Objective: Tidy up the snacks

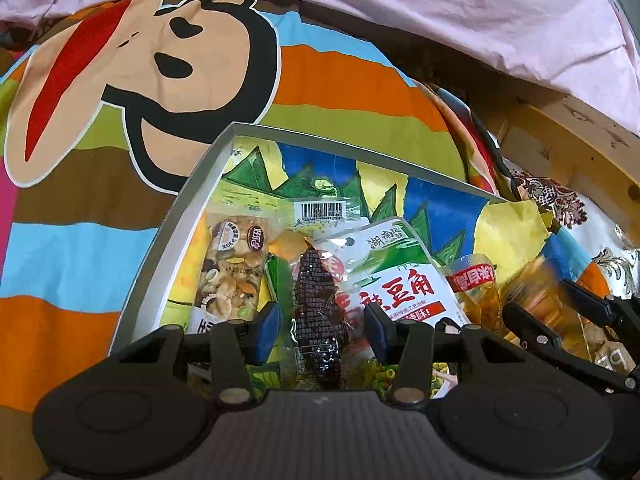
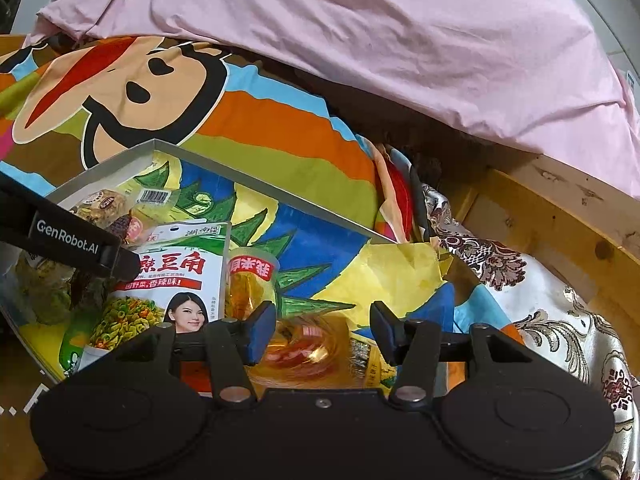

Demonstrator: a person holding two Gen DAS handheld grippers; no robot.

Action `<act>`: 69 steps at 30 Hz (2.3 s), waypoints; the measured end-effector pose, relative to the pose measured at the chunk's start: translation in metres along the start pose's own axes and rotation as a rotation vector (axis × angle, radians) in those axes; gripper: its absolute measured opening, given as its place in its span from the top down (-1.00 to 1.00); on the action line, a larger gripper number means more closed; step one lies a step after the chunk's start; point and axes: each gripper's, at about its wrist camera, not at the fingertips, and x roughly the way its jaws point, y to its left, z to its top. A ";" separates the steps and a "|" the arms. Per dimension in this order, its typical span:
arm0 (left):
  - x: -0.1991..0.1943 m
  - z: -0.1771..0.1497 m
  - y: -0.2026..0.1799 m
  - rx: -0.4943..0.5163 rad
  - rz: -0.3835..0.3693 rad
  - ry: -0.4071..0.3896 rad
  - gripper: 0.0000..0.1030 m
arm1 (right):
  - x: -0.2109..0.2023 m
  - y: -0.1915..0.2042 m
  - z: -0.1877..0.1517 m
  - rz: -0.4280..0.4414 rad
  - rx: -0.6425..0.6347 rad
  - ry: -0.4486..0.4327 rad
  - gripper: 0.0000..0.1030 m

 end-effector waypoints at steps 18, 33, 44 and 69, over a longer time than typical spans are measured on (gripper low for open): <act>0.001 -0.002 0.000 -0.003 -0.013 0.003 -0.09 | 0.000 -0.006 -0.001 -0.012 0.029 0.006 -0.28; -0.018 0.004 -0.006 -0.004 -0.008 -0.061 -0.55 | -0.012 -0.022 0.008 -0.048 0.099 -0.016 -0.44; -0.044 0.013 -0.010 -0.012 0.009 -0.157 -0.99 | -0.033 -0.041 0.022 -0.059 0.199 -0.072 -0.86; -0.129 0.023 -0.015 0.005 0.161 -0.346 -0.99 | -0.093 -0.077 0.042 -0.081 0.415 -0.009 -0.99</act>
